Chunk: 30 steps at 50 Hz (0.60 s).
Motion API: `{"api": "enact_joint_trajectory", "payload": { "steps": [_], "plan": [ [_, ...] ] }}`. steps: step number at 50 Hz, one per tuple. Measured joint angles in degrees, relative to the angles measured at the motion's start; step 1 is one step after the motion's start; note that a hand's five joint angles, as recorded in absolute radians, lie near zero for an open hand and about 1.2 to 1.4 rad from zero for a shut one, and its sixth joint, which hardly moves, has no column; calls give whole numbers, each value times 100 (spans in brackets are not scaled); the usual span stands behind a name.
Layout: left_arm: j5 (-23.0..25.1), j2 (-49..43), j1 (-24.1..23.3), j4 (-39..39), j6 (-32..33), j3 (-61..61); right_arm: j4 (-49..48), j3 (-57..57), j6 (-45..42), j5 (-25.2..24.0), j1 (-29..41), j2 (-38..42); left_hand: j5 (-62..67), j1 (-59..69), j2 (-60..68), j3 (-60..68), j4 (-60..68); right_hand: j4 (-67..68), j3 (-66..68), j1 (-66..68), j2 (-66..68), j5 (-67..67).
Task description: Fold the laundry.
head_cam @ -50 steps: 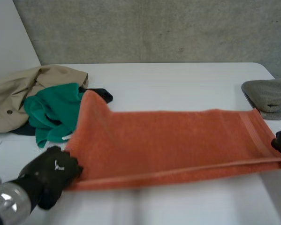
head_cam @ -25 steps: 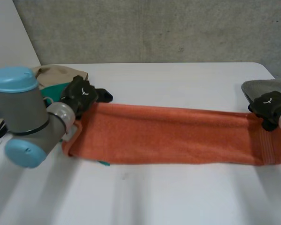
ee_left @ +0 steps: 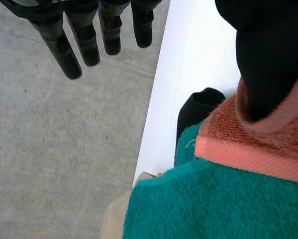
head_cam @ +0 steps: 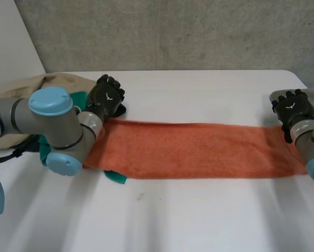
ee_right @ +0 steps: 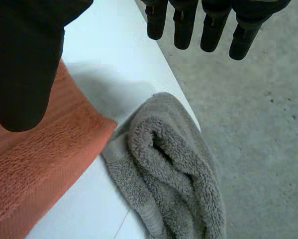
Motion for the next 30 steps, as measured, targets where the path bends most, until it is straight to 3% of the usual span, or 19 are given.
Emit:
{"api": "enact_joint_trajectory", "payload": {
  "steps": [17, 23, 30],
  "plan": [
    [-122, 674, 38, -23, -534, -642, 353, 240, 540, -109, 14, -406, -42, -2, -98, -69, -67, -5, -1, 0, 0, 0],
    [289, 558, 214, 173, -513, -499, 485, 489, 656, -307, 19, -636, -87, -2, -98, -69, -67, -5, -1, 0, 0, 0],
    [782, -28, 620, 521, 117, 128, 474, 678, 664, -350, 64, -700, -87, -2, -98, -69, -67, -5, -1, 0, 0, 0]
  ]
}}
